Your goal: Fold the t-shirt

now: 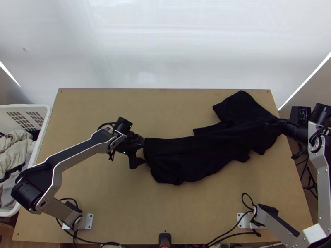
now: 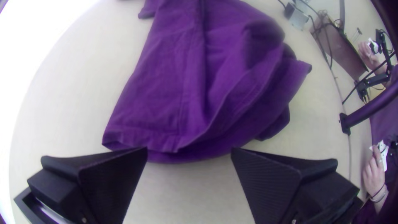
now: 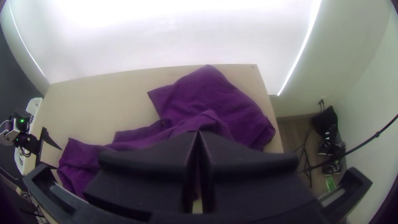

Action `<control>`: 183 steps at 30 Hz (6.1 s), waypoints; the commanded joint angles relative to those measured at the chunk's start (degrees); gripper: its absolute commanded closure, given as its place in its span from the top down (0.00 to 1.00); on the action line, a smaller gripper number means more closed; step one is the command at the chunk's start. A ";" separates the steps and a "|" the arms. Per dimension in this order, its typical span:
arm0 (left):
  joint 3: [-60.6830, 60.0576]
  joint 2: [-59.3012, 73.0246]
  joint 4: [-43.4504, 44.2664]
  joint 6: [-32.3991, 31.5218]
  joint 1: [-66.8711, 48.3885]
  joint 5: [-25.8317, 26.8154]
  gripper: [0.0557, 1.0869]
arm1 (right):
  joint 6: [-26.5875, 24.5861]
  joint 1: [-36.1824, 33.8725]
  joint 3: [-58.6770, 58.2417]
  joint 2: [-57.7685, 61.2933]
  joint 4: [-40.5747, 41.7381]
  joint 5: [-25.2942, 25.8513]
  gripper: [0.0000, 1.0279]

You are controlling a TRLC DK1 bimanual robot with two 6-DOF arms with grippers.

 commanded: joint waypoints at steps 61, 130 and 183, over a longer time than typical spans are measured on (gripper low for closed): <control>50.60 -31.04 -19.68 -30.66 40.40 -0.49 0.03 | -2.55 8.81 47.88 4.57 -13.46 0.12 0.03; 18.87 10.54 15.31 -37.52 36.80 -8.40 0.03 | -4.93 19.00 21.87 38.32 19.76 -0.06 0.03; 14.48 -13.19 -7.28 -22.14 31.96 -12.44 0.95 | -2.99 18.92 -4.15 8.88 -18.56 -4.45 0.90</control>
